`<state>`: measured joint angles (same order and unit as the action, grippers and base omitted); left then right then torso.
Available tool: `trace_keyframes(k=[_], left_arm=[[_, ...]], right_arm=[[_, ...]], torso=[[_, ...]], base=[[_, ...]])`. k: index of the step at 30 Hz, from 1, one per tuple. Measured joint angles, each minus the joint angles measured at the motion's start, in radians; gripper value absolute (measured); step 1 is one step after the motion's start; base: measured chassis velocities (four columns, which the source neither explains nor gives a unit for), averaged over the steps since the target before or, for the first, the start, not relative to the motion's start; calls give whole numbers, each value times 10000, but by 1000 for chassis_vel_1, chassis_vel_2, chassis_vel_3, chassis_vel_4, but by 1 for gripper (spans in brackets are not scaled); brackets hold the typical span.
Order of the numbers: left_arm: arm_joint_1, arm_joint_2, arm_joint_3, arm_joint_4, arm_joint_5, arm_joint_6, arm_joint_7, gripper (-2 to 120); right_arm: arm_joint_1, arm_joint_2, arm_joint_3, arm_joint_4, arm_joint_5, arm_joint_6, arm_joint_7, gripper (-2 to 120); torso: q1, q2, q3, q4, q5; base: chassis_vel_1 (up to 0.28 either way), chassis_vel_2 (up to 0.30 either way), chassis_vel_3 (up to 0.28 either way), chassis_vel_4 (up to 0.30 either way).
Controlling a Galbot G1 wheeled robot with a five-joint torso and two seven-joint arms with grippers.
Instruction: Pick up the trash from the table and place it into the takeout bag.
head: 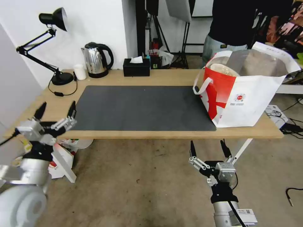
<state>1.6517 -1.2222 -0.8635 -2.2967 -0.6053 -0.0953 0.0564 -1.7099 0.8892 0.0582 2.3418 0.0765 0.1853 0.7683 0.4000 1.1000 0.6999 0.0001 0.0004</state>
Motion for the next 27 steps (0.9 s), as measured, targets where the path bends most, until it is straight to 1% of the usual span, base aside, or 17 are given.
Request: trace_keyframes(k=[3, 6, 8, 10, 12, 14, 17, 23, 25, 26, 27], left_arm=[[253, -258, 331, 326, 467, -23, 48, 100], [317, -313, 424, 424, 577, -27, 60, 100], [495, -501, 726, 698, 818, -43, 71, 100], [518, -537, 785, 735, 861, -43, 56, 100], [638, -627, 1000, 849, 1042, 52, -110, 100], [703, -645, 1042, 869, 1089, 104, -152, 100], [1188, -816, 1261, 894, 1358, 194, -319, 100], [1225, -972, 1377, 1029, 1671, 191, -404, 100], [1263, -1069, 1551, 1269, 1977, 153, -427, 100], [1263, -1069, 1551, 1269, 1977, 153, -427, 100], [1245, -1098, 1650, 1431, 2178, 5, -484, 100]], right_arm=[[0, 0, 0, 0, 0, 0, 0, 100], [0, -1, 0, 0, 0, 0, 0, 100], [0, 0, 0, 0, 0, 0, 0, 100], [0, 0, 0, 0, 0, 0, -1, 100], [-1, 0, 0, 0, 0, 0, 0, 100], [-1, 0, 0, 0, 0, 0, 0, 100], [0, 0, 0, 0, 0, 0, 0, 100], [0, 0, 0, 0, 0, 0, -1, 100], [-1, 0, 0, 0, 0, 0, 0, 100], [-1, 0, 0, 0, 0, 0, 0, 100], [0, 0, 0, 0, 0, 0, 0, 100]], torso=[[0, 0, 0, -1, -2], [0, 0, 1, -1, -5], [0, 0, 1, 0, -5], [0, 0, 1, -1, -4], [1, 0, 1, -3, -4], [0, 0, 1, -3, -3], [0, 0, 1, 1, -3], [0, 0, 1, -1, -3], [0, 0, 0, -1, -3], [0, 0, 0, -1, -3], [0, 0, 1, 0, -5]], base=[[0, 0, 0, 0], [0, 0, 0, 0], [0, 0, 0, 0], [0, 0, 0, 0], [0, 0, 0, 0], [0, 0, 0, 0], [0, 0, 0, 0], [0, 0, 0, 0], [0, 0, 0, 0], [0, 0, 0, 0], [0, 0, 0, 0]])
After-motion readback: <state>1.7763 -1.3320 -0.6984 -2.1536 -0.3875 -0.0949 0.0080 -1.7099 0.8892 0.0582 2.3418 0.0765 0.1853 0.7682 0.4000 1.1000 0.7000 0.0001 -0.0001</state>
